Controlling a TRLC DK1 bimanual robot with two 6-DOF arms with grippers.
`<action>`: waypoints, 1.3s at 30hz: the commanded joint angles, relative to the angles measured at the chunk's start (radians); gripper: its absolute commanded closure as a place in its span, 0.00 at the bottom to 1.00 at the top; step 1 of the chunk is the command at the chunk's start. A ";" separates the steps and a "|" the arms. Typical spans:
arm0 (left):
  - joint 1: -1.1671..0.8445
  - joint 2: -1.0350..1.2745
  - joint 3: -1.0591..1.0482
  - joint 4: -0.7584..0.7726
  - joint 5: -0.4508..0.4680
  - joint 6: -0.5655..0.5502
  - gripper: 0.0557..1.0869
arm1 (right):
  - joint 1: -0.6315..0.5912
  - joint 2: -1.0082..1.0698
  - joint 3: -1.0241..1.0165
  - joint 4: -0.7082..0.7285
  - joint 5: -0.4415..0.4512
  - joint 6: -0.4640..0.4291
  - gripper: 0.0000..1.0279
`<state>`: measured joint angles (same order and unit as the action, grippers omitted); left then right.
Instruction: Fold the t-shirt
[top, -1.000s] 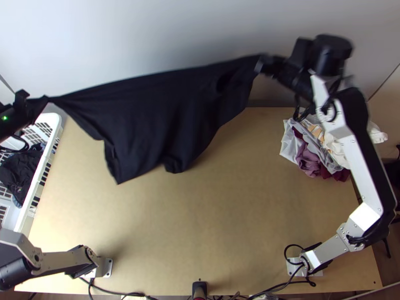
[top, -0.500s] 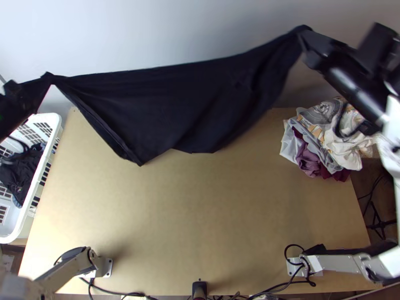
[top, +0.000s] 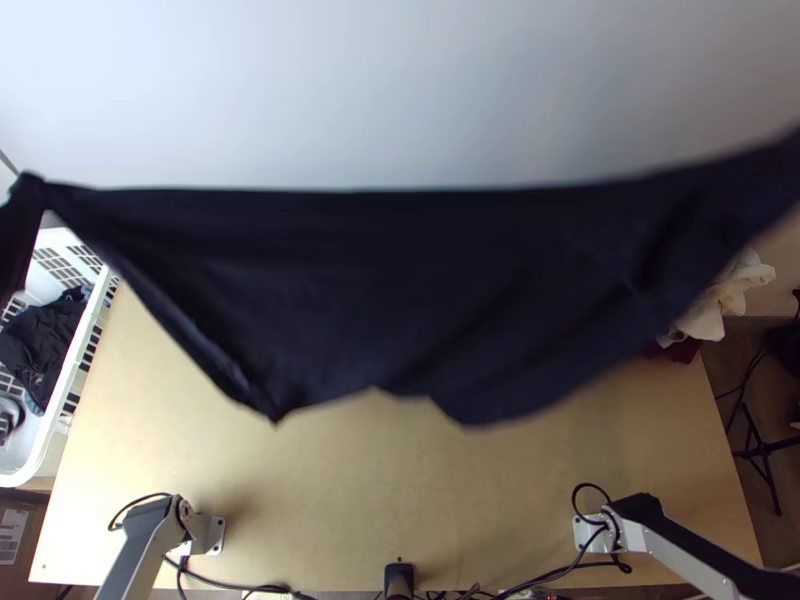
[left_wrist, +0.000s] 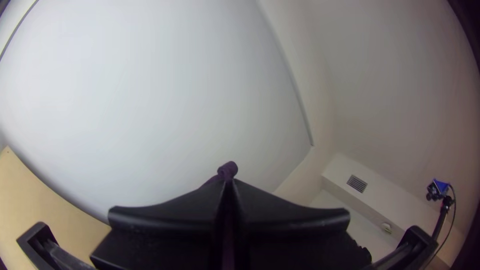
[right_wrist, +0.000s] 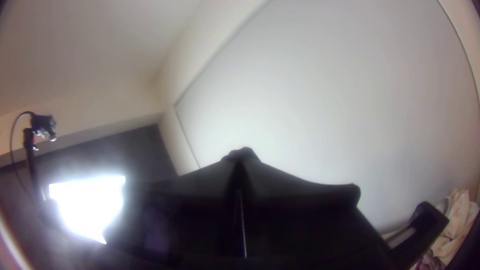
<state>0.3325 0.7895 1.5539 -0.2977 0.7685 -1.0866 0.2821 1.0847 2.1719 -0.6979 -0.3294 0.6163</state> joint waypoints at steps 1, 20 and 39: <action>-0.004 -0.165 -0.051 0.015 0.051 -0.065 0.96 | -0.064 -0.098 0.054 -0.069 -0.140 0.102 0.97; 0.036 -0.296 -0.299 -0.077 0.052 0.051 0.96 | -0.084 -0.201 -0.483 -0.014 -0.201 0.086 0.97; 0.037 0.004 -0.793 0.482 -0.017 0.225 0.96 | 0.123 0.101 -1.117 0.632 0.099 -0.110 0.97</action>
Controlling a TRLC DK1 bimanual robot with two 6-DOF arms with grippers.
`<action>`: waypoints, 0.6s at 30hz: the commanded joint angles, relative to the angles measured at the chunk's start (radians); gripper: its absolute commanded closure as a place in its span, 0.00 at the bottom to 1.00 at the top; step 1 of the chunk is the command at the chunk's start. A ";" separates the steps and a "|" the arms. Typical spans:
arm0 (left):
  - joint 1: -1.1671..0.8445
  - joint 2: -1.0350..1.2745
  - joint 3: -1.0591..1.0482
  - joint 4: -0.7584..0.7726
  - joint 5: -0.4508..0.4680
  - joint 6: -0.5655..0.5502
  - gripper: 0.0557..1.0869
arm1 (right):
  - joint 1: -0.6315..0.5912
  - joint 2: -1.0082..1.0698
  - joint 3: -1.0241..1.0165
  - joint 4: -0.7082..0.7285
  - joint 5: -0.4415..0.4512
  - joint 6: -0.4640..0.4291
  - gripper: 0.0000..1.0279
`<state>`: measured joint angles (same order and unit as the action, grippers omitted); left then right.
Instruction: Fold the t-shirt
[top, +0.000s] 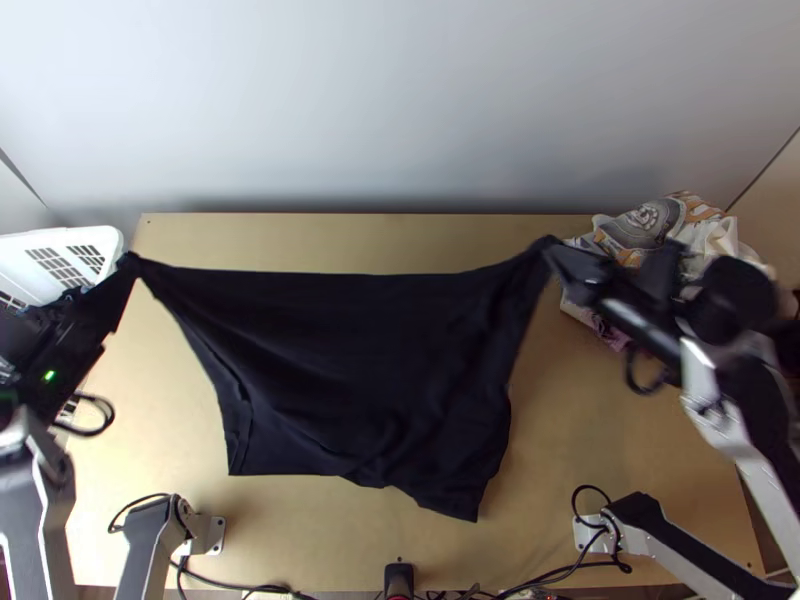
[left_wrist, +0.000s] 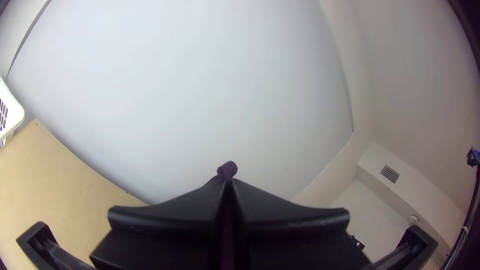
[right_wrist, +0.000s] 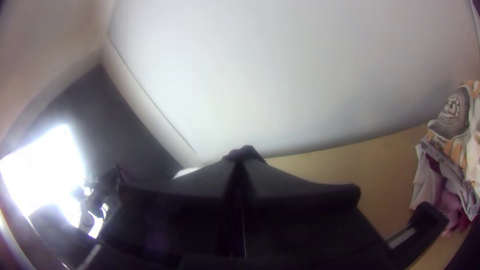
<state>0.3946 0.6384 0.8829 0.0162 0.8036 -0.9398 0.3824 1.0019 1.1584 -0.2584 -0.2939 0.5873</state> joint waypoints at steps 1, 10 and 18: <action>-0.043 0.199 -0.124 0.188 -0.083 0.096 0.96 | 0.023 0.234 -0.091 0.222 0.075 -0.098 0.97; -0.132 0.630 -0.004 0.318 -0.241 0.207 0.96 | -0.082 0.653 0.152 0.350 0.090 -0.149 0.97; -0.178 0.972 0.225 0.317 -0.267 0.274 0.96 | -0.132 0.886 0.350 0.360 0.108 -0.190 0.97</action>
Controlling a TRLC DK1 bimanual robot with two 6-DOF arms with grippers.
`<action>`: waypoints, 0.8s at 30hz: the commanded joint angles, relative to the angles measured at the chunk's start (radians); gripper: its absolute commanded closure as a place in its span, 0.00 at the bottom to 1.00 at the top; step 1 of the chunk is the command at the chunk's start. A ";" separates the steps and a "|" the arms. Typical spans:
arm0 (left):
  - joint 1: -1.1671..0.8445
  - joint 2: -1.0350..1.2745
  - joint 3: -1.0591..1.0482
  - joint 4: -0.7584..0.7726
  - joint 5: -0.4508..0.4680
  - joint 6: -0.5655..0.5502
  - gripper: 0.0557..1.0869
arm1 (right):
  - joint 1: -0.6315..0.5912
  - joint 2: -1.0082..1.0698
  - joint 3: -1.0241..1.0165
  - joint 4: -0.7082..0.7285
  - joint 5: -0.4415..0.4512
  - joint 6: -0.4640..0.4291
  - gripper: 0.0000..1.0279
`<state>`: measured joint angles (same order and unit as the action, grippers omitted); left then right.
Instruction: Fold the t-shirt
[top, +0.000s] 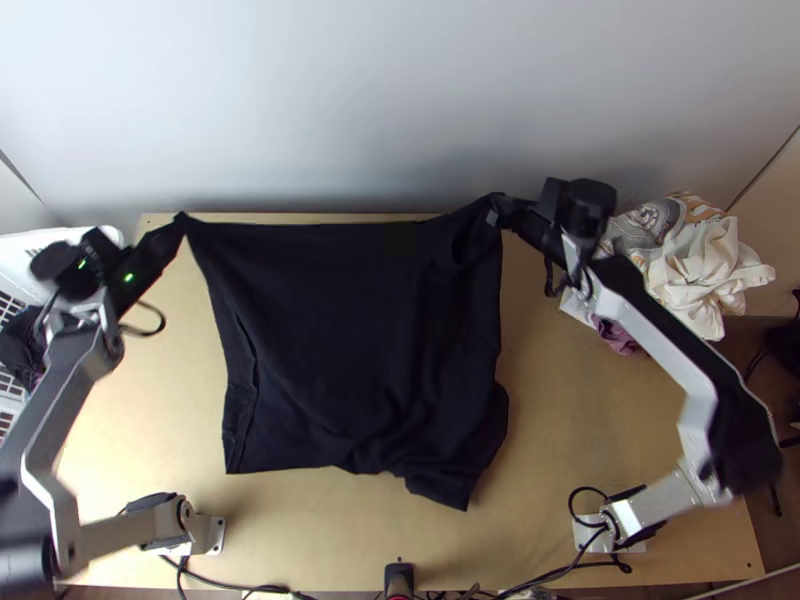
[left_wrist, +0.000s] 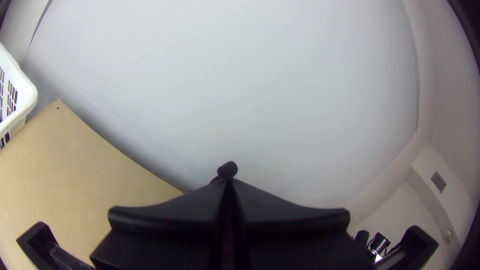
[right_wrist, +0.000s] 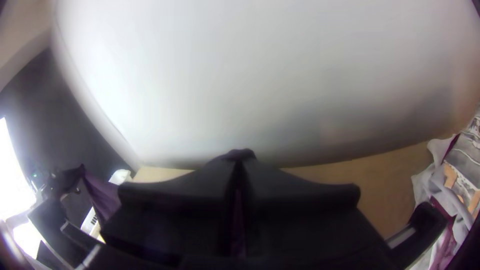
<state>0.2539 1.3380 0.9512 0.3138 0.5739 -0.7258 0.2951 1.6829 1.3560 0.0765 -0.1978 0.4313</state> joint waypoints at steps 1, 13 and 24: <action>-0.041 0.309 0.184 0.021 -0.048 0.078 0.96 | -0.051 0.232 0.176 0.025 0.012 -0.039 0.97; -0.039 0.624 0.477 0.013 -0.068 0.138 0.96 | -0.082 0.455 0.482 -0.044 0.029 -0.057 0.97; -0.050 0.716 0.560 -0.148 -0.083 0.201 0.96 | -0.085 0.373 0.347 -0.087 0.031 -0.071 0.97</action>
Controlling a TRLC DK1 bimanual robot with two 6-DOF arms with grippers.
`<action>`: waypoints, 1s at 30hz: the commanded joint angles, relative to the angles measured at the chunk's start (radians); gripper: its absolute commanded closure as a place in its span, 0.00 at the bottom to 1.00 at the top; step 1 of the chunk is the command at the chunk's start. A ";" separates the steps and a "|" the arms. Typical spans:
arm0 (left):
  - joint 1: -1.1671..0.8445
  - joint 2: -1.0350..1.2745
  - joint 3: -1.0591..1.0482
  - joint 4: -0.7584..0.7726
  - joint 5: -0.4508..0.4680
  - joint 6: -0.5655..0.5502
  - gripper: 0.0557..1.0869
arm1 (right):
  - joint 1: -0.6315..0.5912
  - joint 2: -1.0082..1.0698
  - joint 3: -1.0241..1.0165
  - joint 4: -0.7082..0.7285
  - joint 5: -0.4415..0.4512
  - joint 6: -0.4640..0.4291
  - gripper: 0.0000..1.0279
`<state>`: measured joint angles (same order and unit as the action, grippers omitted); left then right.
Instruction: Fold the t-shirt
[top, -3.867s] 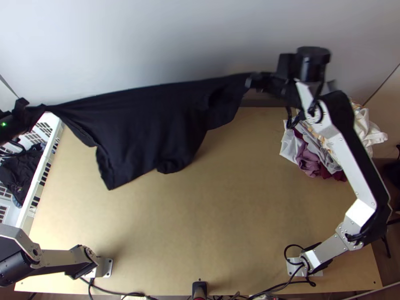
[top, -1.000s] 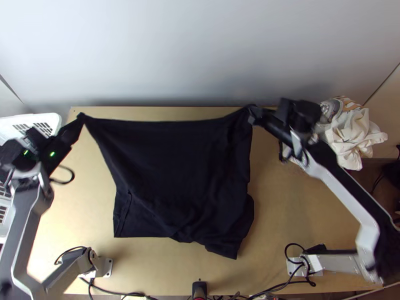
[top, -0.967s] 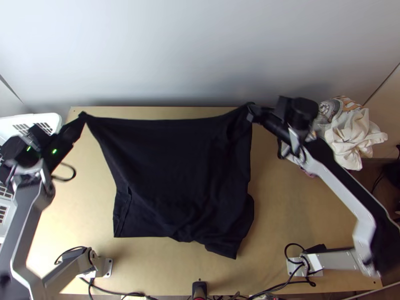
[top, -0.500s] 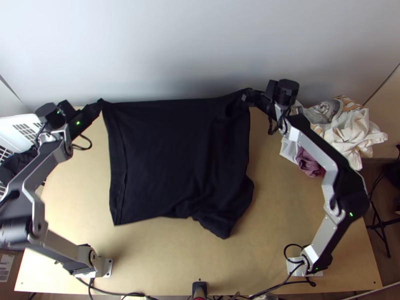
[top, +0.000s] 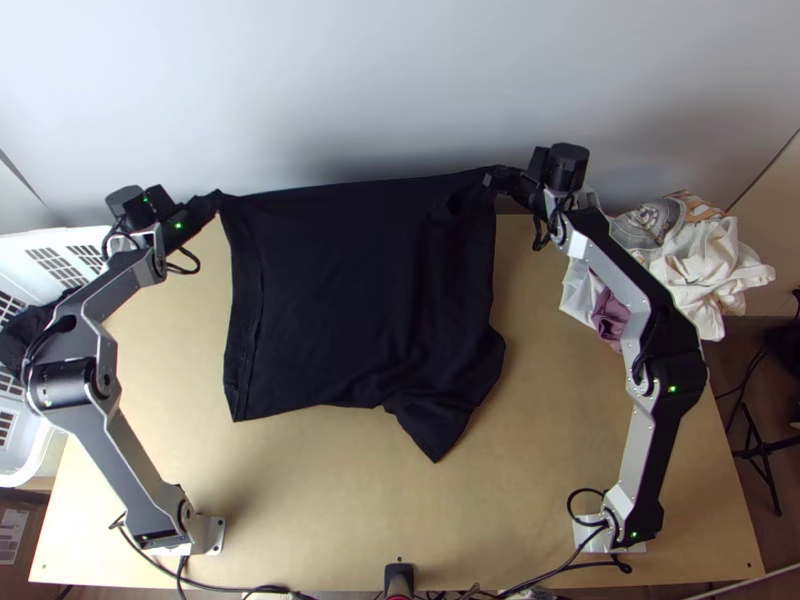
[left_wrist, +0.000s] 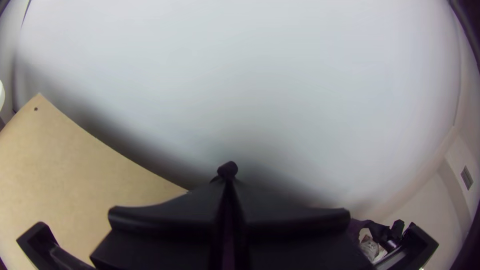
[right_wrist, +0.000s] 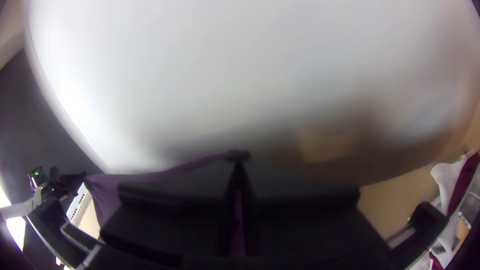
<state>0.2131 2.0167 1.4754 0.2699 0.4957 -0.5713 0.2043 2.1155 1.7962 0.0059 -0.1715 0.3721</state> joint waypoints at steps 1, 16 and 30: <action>-0.011 0.024 0.020 -0.123 -0.005 0.068 0.96 | 0.009 -0.084 -0.127 -0.014 0.004 -0.012 0.97; 0.000 -0.222 -0.283 -0.140 0.061 0.220 0.96 | 0.096 -0.456 -0.564 -0.035 0.006 -0.018 0.97; 0.045 -0.365 -0.510 -0.187 0.081 0.329 0.96 | 0.185 -0.548 -0.758 -0.188 0.004 -0.075 0.97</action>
<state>0.2367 1.7229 1.0668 0.1238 0.5674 -0.3016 0.3580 1.5990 1.1358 -0.1448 -0.1650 0.3237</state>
